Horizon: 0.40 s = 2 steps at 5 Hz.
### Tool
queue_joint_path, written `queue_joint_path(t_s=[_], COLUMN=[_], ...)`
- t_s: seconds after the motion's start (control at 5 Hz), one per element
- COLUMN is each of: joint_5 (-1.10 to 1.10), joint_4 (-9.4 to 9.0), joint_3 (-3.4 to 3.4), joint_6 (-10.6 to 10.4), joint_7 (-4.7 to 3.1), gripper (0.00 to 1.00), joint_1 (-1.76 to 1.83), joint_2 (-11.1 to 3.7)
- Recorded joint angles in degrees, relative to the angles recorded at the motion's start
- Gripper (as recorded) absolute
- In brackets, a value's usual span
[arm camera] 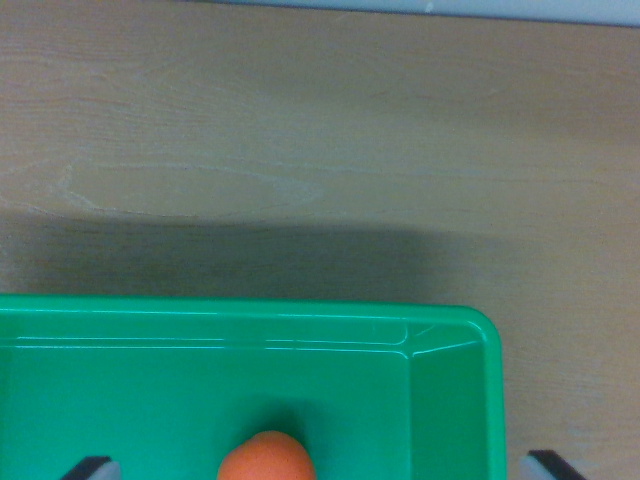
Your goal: Pick fruit
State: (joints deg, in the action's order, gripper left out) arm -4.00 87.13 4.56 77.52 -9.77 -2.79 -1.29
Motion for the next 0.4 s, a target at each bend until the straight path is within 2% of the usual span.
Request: queue_joint_path(t_s=[0.2, 0.4], joint_5=[0.0, 0.34], joint_4=[0.0, -1.89], joint_3=[0.0, 0.01], joint_6=[0.0, -2.1], joint_7=[0.0, -1.04], gripper=[0.0, 0.0], joint_1=[0.0, -0.09], joint_2=[0.0, -0.67])
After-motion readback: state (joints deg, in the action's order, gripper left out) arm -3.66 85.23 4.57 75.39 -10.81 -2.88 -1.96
